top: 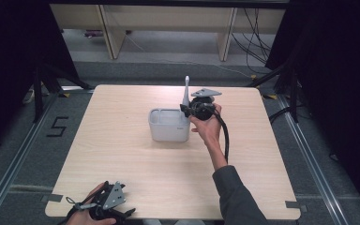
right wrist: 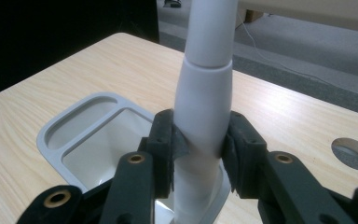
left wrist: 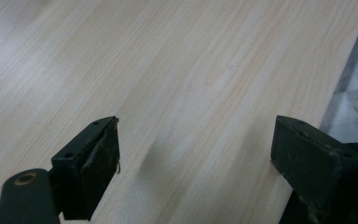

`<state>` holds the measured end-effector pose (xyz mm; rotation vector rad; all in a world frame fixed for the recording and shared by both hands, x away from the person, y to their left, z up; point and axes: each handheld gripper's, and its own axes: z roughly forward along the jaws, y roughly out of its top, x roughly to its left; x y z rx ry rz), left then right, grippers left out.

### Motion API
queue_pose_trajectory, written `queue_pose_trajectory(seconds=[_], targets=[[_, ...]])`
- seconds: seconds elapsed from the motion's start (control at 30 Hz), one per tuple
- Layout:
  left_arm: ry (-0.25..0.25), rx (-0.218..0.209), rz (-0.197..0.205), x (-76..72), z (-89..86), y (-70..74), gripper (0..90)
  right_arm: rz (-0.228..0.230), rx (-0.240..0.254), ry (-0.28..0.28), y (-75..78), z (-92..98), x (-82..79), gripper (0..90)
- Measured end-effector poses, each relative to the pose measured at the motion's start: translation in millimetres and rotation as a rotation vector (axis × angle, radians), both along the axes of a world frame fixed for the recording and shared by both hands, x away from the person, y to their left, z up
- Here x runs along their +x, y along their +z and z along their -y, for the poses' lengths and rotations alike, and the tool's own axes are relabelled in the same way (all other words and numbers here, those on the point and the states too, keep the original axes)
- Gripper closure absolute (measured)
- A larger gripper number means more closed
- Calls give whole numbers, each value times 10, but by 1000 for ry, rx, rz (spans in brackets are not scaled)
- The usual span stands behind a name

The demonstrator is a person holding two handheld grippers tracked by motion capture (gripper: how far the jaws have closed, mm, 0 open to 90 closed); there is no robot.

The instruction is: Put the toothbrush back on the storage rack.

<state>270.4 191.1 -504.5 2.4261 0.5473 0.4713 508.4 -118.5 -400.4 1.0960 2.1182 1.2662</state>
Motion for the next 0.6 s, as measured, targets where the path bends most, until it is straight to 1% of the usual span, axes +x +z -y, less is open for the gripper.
queue_pose_trajectory(seconds=[0.07,0.1,0.17,0.2,0.23,0.27,0.3,0.33,0.37,0.43,0.47,0.5,0.53,0.57,0.6], targets=[[1,-5,-2,-2,3,-4,153,-24,16,-2,-12,-10,-13,664],[1,-6,-1,-4,4,-1,152,-9,2,-8,-16,-6,-7,664],[1,-7,-1,-4,3,1,153,-19,3,3,-31,-16,-9,664],[3,-5,-1,-4,2,0,152,-29,7,-2,-34,-25,-15,664],[3,-6,-1,-2,2,-4,153,-15,-2,-2,-44,-24,-8,664],[3,-6,-1,-2,2,-4,153,-15,-2,-2,-44,-24,-8,664],[2,-7,-1,-4,3,1,153,-30,-9,-11,-44,-28,-20,664],[2,-7,-1,-4,3,1,153,-30,-9,-11,-44,-28,-20,664],[2,-7,-1,-5,3,0,153,-8,-26,4,-65,-29,1,664],[3,-2,0,-1,1,-1,153,-6,-36,0,-68,-29,-2,665],[3,-7,-2,-4,3,-1,153,-35,-20,-19,-69,-43,-22,665],[3,-7,-2,-4,3,-1,153,-35,-20,-19,-69,-43,-22,665],[2,-8,0,-4,4,1,152,6,-37,-10,-92,-43,0,665],[0,-6,-2,-4,4,-1,153,-11,-29,-9,-92,-48,-6,665],[0,-6,-2,-4,4,-1,153,-11,-29,-9,-92,-48,-6,665]])
